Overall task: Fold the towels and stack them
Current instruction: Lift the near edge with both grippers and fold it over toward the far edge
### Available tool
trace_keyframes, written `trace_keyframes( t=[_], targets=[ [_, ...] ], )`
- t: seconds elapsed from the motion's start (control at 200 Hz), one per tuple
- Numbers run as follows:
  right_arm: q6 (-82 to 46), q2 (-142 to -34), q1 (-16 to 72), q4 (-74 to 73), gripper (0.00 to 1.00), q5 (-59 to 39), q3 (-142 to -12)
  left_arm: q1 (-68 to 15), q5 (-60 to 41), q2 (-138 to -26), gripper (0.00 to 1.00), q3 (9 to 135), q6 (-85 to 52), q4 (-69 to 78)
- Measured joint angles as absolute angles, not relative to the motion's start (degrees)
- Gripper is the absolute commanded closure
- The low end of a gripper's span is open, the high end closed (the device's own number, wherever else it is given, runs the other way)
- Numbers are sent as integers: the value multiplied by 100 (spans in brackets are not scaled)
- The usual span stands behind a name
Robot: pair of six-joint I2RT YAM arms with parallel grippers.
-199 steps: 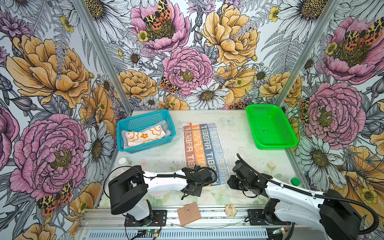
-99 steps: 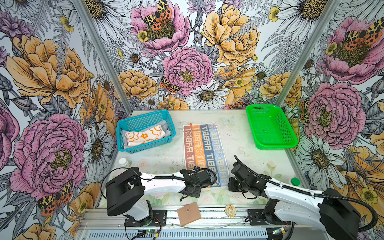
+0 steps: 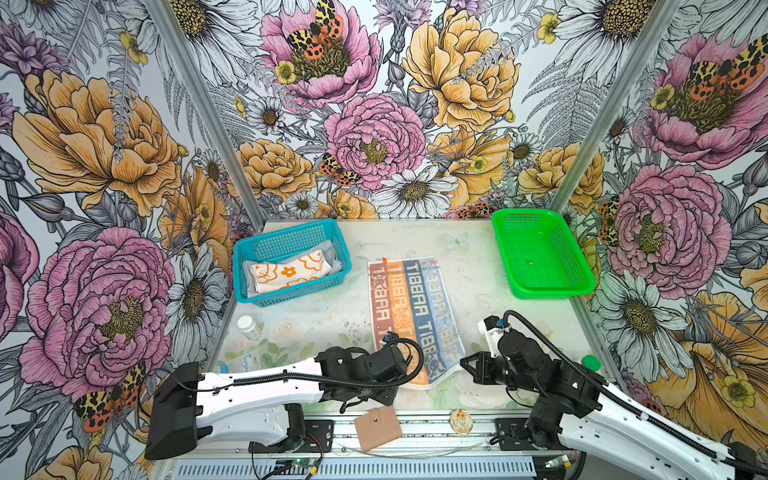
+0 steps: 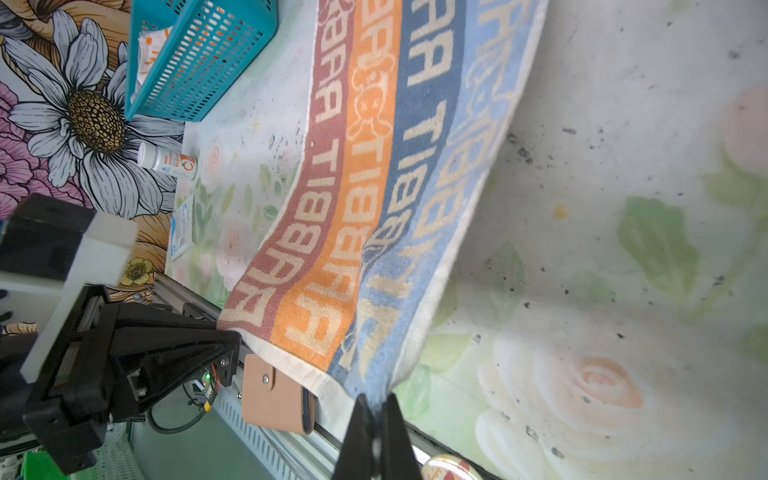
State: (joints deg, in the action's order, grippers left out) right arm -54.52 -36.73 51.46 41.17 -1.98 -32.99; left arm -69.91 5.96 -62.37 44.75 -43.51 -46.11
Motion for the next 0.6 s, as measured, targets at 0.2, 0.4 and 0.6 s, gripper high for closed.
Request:
trace_keyframes(
  t=[0.2, 0.4, 0.6],
  targets=[
    [-4847, -5210, 4858, 4224, 100, 515, -4425, -5660, 416, -6296, 100, 4998, -3846, -4648],
    [-3966, -6403, 3865, 4040, 100, 751, -5411, -4619, 285, -7170, 100, 5776, -3183, -4661],
    [-3223, -7406, 3044, 3531, 100, 233, -6080, -3916, 167, -7970, 100, 6519, -2672, -4604]
  ],
)
